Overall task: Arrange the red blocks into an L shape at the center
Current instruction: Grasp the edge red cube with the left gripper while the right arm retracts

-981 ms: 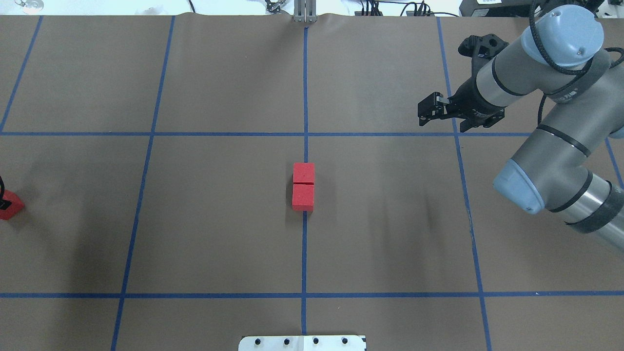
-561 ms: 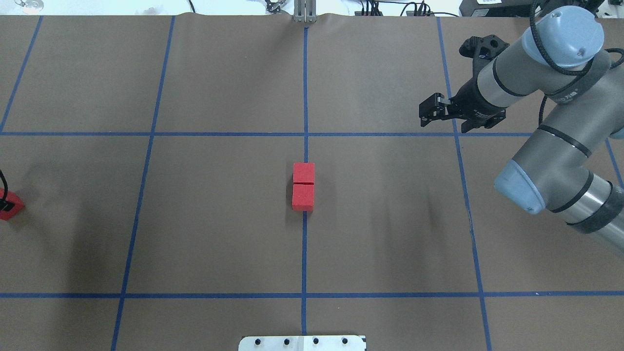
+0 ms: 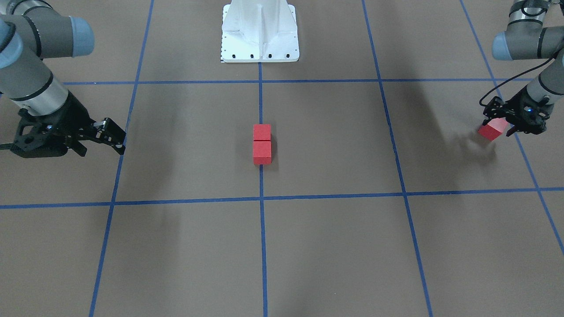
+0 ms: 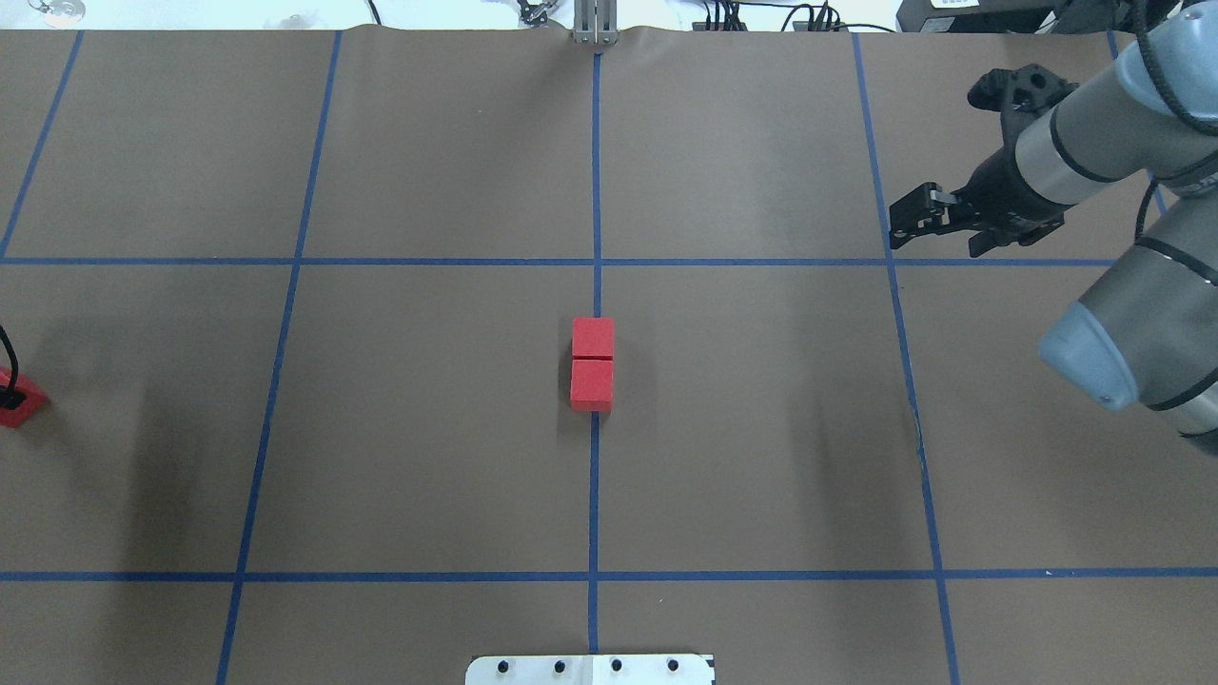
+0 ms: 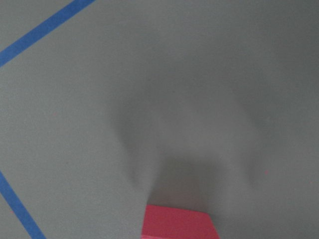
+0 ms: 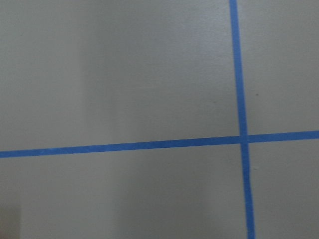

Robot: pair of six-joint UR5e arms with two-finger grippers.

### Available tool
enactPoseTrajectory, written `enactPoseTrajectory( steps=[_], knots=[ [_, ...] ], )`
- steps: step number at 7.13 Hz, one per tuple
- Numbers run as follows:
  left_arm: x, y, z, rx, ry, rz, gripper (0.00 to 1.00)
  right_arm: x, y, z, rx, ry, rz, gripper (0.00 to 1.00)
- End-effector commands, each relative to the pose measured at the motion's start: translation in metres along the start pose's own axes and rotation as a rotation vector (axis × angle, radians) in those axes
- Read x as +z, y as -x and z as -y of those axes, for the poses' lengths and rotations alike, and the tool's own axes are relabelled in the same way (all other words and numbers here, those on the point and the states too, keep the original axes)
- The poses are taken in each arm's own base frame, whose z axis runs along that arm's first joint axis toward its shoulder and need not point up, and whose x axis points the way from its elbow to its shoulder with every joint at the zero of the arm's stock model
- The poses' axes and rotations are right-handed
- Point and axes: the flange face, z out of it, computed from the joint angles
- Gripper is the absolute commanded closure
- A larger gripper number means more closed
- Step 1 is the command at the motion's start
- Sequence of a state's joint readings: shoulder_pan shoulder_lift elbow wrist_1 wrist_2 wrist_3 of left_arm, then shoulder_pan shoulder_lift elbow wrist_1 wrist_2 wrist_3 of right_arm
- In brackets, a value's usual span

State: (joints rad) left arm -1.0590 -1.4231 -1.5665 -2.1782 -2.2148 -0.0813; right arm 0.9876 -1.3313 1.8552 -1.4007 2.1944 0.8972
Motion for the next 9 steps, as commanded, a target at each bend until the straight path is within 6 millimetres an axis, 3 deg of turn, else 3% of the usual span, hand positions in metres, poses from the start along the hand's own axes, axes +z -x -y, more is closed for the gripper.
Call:
enactPoseTrajectory(
  steps=[1,3,4,5,7,9],
  knots=[
    [-0.009,-0.010,0.030,-0.057,-0.029,-0.002,1.00,-0.026,-0.087,0.004,-0.065,0.027,0.006,0.00],
    [-0.046,-0.042,0.082,-0.196,-0.067,-0.018,1.00,-0.031,-0.129,0.000,-0.103,0.026,-0.021,0.00],
    [-0.081,-0.073,0.120,-0.314,-0.066,-0.029,1.00,-0.031,-0.132,0.000,-0.115,0.027,-0.024,0.00],
    [-0.117,-0.118,0.154,-0.457,-0.030,-0.031,1.00,-0.028,-0.136,0.000,-0.113,0.029,-0.031,0.00],
    [-0.155,-0.203,0.219,-0.651,0.007,-0.060,1.00,-0.030,-0.154,-0.005,-0.124,0.030,-0.045,0.00],
    [-0.145,-0.335,0.266,-1.127,0.040,-0.119,1.00,-0.041,-0.171,-0.008,-0.102,0.012,-0.049,0.00]
  ],
)
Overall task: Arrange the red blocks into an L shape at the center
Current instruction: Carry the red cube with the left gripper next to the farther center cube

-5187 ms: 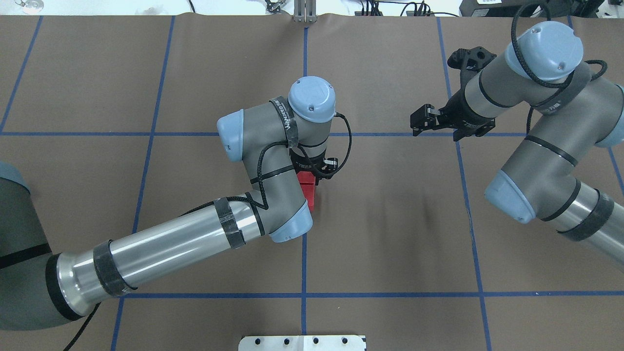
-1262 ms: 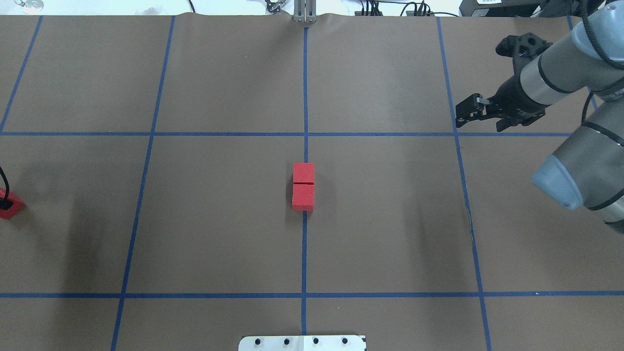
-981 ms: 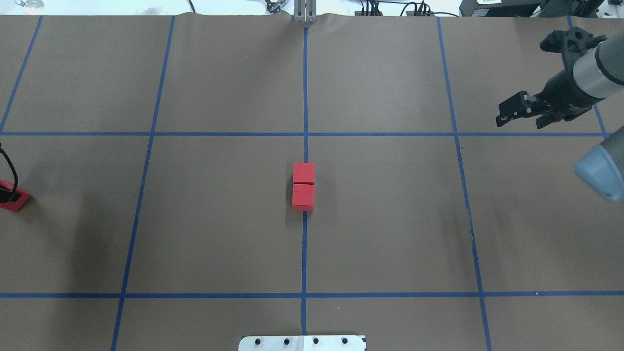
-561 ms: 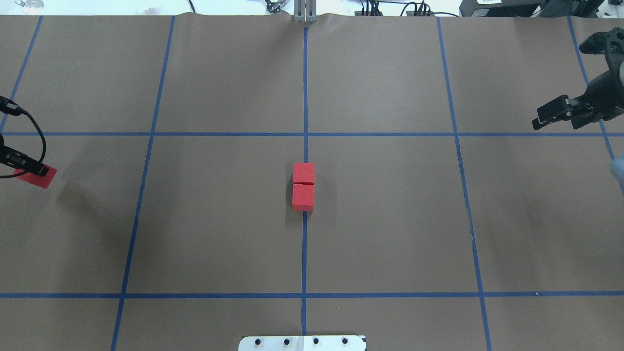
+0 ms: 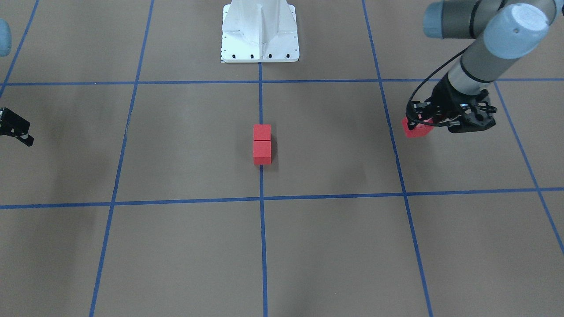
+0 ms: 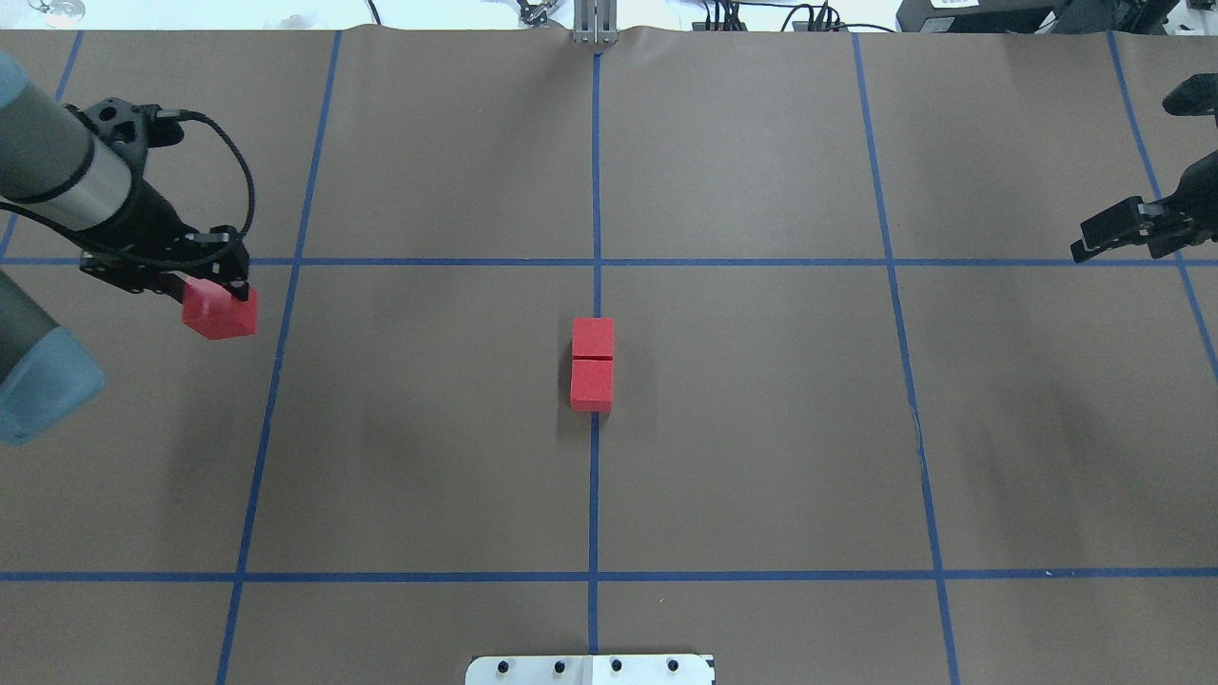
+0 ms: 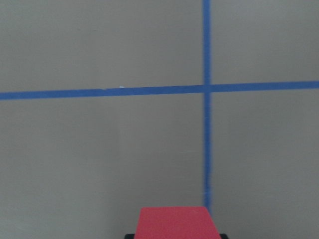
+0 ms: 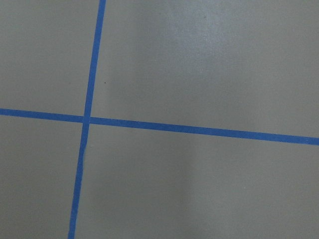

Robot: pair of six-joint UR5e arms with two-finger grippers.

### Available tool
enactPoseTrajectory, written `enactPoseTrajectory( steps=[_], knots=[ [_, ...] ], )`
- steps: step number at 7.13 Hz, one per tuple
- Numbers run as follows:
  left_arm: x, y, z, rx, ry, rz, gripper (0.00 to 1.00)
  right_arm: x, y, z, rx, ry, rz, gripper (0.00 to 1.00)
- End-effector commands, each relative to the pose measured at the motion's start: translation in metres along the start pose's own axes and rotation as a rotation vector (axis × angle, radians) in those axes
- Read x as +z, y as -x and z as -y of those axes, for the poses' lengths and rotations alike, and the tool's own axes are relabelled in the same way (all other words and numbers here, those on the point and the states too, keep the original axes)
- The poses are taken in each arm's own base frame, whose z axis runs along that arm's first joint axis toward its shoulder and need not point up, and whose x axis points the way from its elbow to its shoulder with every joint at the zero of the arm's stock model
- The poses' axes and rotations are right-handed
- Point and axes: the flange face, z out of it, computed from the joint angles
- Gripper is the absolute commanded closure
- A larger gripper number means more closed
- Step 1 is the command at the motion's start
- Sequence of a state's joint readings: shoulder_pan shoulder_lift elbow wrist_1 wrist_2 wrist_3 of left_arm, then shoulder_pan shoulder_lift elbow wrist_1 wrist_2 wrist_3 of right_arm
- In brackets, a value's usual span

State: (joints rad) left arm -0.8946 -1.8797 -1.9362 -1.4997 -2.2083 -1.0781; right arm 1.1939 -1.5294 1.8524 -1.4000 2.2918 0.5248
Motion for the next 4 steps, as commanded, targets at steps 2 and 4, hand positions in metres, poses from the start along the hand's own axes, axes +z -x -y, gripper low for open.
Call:
enactPoseTrajectory(
  steps=[2,4],
  knots=[
    [0.045,-0.172,-0.073,-0.554,-0.015,0.021,1.00,-0.009,-0.042,-0.027,-0.005,-0.049,0.006,0.00],
    [0.073,-0.220,-0.075,-0.908,-0.014,0.088,1.00,-0.011,-0.044,-0.027,-0.003,-0.055,0.003,0.00]
  ],
)
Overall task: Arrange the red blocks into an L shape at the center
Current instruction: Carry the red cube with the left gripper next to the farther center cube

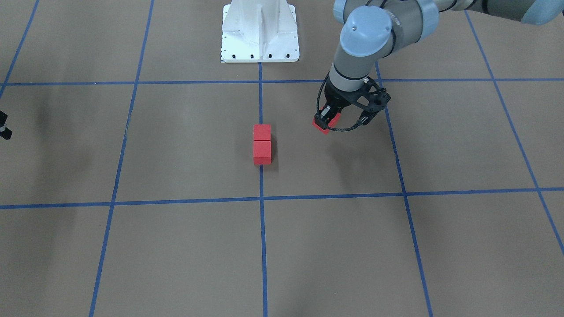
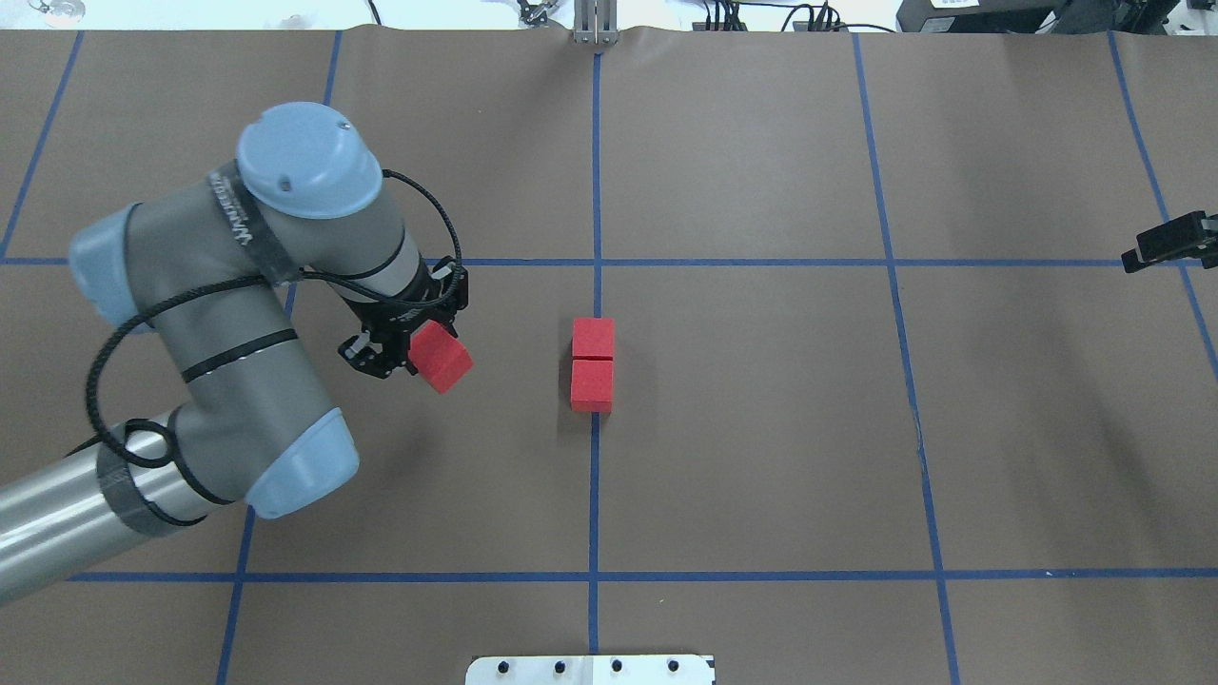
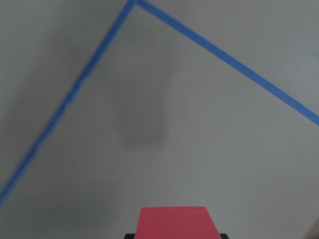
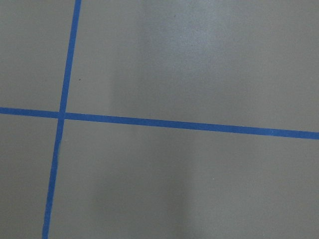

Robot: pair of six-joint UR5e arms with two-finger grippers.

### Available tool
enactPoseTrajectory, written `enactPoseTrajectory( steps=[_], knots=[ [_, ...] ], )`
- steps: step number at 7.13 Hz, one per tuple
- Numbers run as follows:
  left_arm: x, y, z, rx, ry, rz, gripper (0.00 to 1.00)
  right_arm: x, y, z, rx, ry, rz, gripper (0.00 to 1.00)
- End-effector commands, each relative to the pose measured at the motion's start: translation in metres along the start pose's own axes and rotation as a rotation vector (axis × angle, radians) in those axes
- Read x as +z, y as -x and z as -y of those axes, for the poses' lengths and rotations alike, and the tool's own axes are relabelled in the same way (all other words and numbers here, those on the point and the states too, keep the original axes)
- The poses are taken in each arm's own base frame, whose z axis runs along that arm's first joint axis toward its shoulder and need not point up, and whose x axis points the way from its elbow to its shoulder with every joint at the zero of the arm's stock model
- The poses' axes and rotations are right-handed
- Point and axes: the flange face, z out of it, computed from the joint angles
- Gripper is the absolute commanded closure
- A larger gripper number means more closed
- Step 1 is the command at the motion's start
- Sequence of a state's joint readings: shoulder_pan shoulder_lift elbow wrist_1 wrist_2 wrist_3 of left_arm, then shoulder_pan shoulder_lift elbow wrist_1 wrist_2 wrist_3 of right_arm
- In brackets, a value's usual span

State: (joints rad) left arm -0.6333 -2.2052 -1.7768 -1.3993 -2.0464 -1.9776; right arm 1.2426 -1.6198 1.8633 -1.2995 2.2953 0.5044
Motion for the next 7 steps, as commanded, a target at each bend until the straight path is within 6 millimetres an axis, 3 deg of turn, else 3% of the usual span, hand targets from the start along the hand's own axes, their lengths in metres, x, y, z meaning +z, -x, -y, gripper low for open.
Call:
enactPoseTrajectory(
  steps=[1,2,3,4,7],
  knots=[
    [0.023,-0.027,-0.017,-0.409,-0.027,0.037,1.00,-0.002,0.000,0.002,-0.007,-0.014,-0.004,0.00],
    [0.031,-0.033,-0.019,-0.526,-0.031,0.042,1.00,-0.004,0.002,0.003,-0.011,-0.018,-0.001,0.00],
    [0.042,-0.067,-0.032,-0.594,-0.005,0.010,1.00,-0.004,0.003,0.005,-0.012,-0.019,-0.002,0.00],
    [0.051,-0.088,-0.038,-0.621,-0.006,0.013,1.00,-0.005,0.004,0.005,-0.013,-0.023,-0.001,0.00],
    [0.053,-0.090,-0.043,-0.645,-0.004,0.016,1.00,-0.005,0.003,0.005,-0.012,-0.022,-0.002,0.00]
  ],
)
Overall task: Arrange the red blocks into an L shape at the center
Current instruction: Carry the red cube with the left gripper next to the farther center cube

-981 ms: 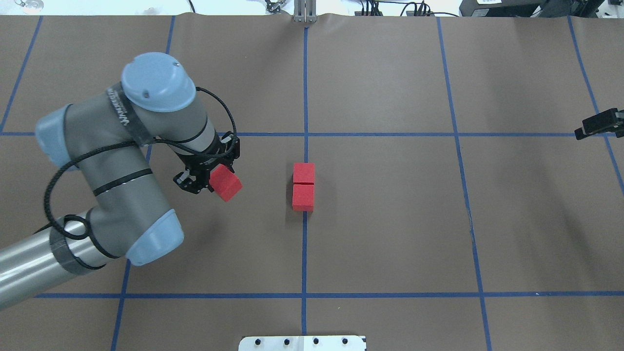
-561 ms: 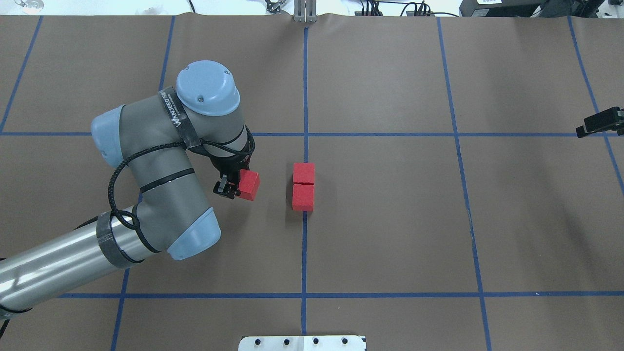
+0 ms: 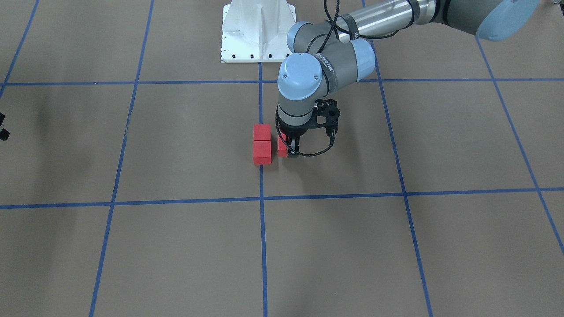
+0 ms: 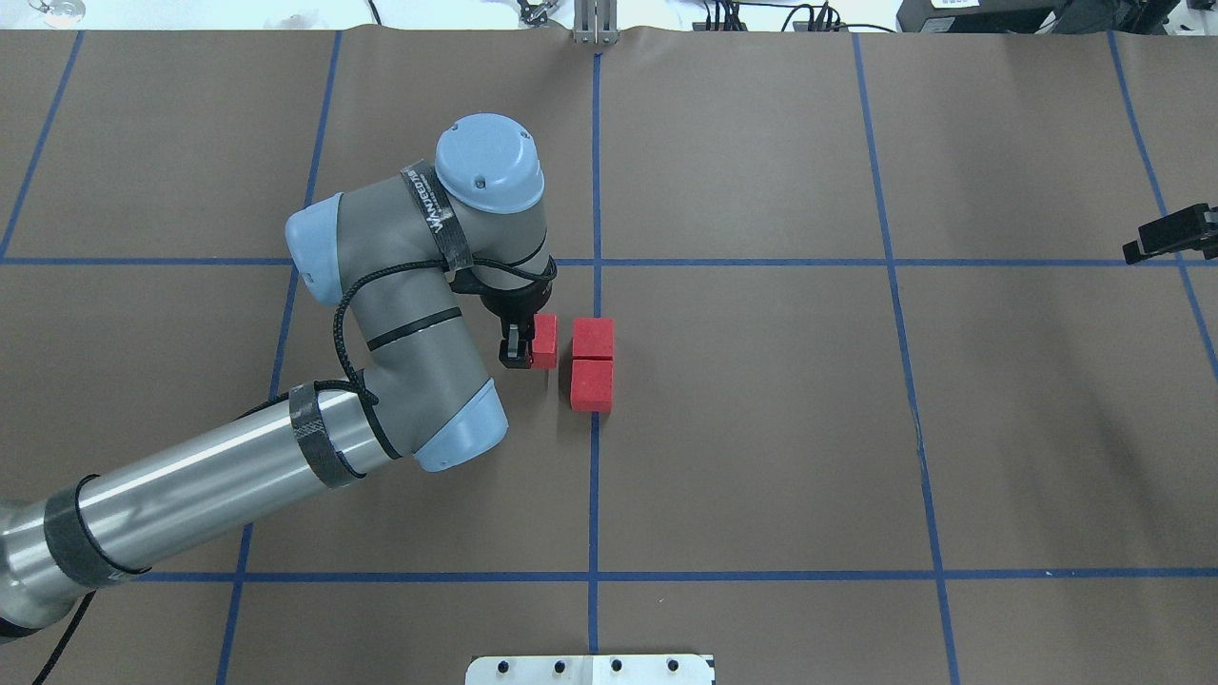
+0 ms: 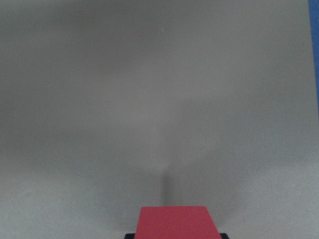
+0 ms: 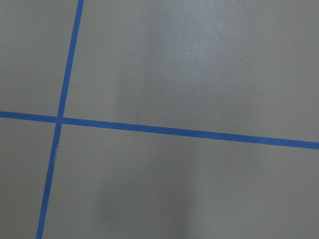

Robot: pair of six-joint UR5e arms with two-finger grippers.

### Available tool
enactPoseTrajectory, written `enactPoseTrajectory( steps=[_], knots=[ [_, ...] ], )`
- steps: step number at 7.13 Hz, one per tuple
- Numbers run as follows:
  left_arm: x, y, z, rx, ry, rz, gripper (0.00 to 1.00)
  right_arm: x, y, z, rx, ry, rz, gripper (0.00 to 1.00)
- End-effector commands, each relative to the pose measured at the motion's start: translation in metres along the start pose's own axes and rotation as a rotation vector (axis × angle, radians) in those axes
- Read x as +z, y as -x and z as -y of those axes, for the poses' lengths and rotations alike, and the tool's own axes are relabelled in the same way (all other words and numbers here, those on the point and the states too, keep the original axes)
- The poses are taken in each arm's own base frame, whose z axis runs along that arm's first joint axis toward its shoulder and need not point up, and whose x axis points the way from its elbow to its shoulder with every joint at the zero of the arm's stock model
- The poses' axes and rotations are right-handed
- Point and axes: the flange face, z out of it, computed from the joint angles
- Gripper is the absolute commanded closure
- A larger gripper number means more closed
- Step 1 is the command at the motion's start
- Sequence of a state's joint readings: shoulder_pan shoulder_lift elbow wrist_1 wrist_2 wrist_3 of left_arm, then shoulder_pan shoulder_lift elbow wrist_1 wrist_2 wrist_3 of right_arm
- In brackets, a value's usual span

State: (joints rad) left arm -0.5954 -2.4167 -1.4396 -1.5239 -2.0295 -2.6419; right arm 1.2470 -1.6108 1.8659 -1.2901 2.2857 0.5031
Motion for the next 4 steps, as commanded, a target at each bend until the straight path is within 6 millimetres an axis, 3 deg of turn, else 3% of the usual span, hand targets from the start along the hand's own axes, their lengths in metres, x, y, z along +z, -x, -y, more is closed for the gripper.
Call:
enactPoseTrajectory(
  steps=[1,4],
  knots=[
    [0.001,-0.001,-0.004,-0.011,0.000,0.001,1.00,0.000,0.000,0.000,0.000,0.000,0.000,0.00],
    [0.014,-0.010,-0.014,-0.032,0.014,-0.003,1.00,0.000,0.000,0.000,0.001,-0.001,0.000,0.00]
  ],
)
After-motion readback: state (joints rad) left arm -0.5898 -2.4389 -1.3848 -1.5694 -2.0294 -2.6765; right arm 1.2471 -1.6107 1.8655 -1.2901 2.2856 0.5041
